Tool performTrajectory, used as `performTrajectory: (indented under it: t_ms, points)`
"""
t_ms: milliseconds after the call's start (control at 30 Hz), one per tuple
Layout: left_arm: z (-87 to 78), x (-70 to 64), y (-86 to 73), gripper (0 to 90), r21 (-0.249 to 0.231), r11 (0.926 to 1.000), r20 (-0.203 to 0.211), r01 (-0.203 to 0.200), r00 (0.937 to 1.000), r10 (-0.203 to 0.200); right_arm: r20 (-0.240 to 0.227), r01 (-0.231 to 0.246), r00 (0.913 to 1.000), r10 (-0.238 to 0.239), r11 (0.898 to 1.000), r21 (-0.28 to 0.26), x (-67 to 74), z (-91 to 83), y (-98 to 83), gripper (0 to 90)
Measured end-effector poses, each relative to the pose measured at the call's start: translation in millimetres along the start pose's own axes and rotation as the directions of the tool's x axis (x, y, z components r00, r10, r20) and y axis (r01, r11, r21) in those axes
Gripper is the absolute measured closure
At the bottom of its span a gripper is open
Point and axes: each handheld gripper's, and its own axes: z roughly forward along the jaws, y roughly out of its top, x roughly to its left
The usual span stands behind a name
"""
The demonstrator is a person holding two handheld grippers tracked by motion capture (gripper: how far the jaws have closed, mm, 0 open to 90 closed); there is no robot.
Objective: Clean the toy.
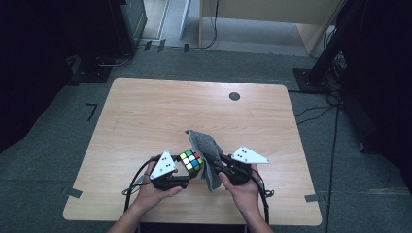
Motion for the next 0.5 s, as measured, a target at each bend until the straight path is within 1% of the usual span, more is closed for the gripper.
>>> performTrajectory:
  t_ms: [33, 67, 100, 167, 233, 300, 333, 367, 433, 467, 500]
  points:
    - [-1.1, 1.8, 0.3, 33.9, -0.004, 1.0000, 0.000, 0.006, 1.0000, -0.006, 0.007, -0.008, 0.9999, 0.008, 1.000, 0.028, -2.2, 3.3, -4.0, 76.9]
    - [-1.5, 3.4, 0.1, 33.8, -0.004, 1.0000, -0.004, 0.009, 1.0000, -0.009, 0.007, -0.016, 0.9999, 0.016, 0.999, 0.044, -3.9, 5.8, -7.1, 76.9]
    - [-2.0, 4.9, -0.3, 33.8, -0.004, 0.9999, -0.005, 0.014, 0.9999, -0.014, 0.004, -0.022, 0.9997, 0.022, 0.999, 0.049, -4.8, 6.6, -8.0, 76.9]
    - [-2.1, 7.1, -0.9, 33.9, -0.007, 0.9996, -0.002, 0.028, 0.9996, -0.028, -0.012, -0.013, 0.9998, 0.013, 0.999, 0.032, -2.7, 4.2, -3.7, 76.9]
    - [-0.5, 7.3, -2.0, 33.9, 0.009, 0.9997, -0.006, 0.024, 0.9997, -0.024, -0.032, -0.001, 0.9995, 0.001, 1.000, -0.009, 1.0, -0.8, 3.0, 76.7]
    - [0.3, 5.8, -2.6, 33.9, 0.015, 0.9997, -0.007, 0.019, 0.9998, -0.019, -0.031, 0.009, 0.9995, -0.010, 1.000, -0.025, 3.2, -2.8, 5.3, 76.6]
    - [0.0, 4.8, -2.1, 33.9, 0.011, 0.9999, -0.011, 0.013, 0.9999, -0.012, -0.027, 0.013, 0.9996, -0.013, 1.000, -0.013, 2.4, -2.0, 4.1, 76.5]
    - [-1.2, 4.2, -1.0, 33.9, 0.000, 0.9999, -0.007, 0.012, 0.9999, -0.012, -0.021, 0.010, 0.9997, -0.010, 1.000, 0.003, 0.5, -0.2, 1.5, 76.4]
    - [-4.4, 4.0, 2.0, 33.9, -0.031, 0.9993, 0.008, 0.022, 0.9997, -0.022, -0.005, -0.004, 1.0000, 0.004, 0.998, 0.063, -5.4, 5.6, -5.3, 76.5]
    - [-5.3, 4.2, 3.2, 33.9, -0.034, 0.9992, 0.006, 0.021, 0.9998, -0.021, 0.000, -0.014, 0.9999, 0.014, 0.997, 0.080, -7.2, 7.2, -7.9, 76.5]
    - [-5.6, 4.6, 3.5, 33.9, -0.034, 0.9992, 0.006, 0.020, 0.9998, -0.020, -0.005, -0.023, 0.9997, 0.023, 0.997, 0.076, -8.0, 7.3, -8.7, 76.6]
